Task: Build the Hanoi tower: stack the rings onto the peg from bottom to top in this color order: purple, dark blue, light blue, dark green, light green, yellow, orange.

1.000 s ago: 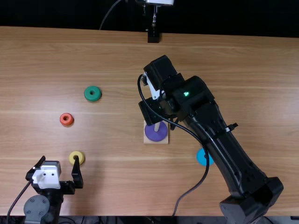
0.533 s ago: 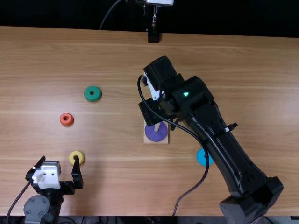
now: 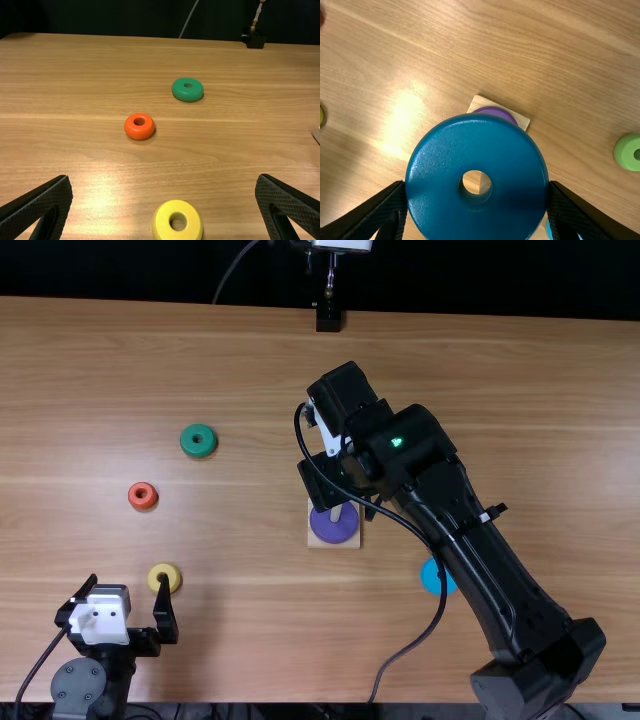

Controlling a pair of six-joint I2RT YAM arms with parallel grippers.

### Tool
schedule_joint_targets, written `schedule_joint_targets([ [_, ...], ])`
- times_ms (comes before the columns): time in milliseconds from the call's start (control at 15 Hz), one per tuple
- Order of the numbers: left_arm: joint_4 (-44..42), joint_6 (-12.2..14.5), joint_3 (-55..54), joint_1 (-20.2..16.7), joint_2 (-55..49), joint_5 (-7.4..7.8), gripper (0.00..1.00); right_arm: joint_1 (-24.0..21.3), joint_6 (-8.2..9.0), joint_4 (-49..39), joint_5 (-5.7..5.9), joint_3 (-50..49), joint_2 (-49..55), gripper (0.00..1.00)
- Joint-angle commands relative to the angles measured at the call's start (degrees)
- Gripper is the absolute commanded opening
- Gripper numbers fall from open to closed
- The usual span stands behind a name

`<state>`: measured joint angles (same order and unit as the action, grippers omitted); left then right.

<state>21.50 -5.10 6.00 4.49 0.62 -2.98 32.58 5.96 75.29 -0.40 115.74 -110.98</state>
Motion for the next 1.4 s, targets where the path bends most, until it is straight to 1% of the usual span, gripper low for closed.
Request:
schedule_joint_targets([
  [0, 4.4, 0.5, -6.0, -0.3, -0.6, 0.56, 1.0, -0.7, -0.16, 0.3, 0.19, -0.7, 3.0, 0.0],
  [467, 4.4, 0.5, -6.0, -0.3, -0.6, 0.56, 1.0, -1.1, -0.16, 0.4, 0.09, -0.4, 5.0, 0.0],
  [800, 4.4, 0.5, -6.0, -0.3, -0.6, 0.56, 1.0, -3.4, -0.16, 0.9, 0.19, -2.0, 5.9, 0.0],
  [1333, 4.4, 0.5, -6.0, -0.3, -0.6, 0.56, 1.0, -3.0, 0.06, 0.6, 0.09, -2.0, 5.9, 0.0],
])
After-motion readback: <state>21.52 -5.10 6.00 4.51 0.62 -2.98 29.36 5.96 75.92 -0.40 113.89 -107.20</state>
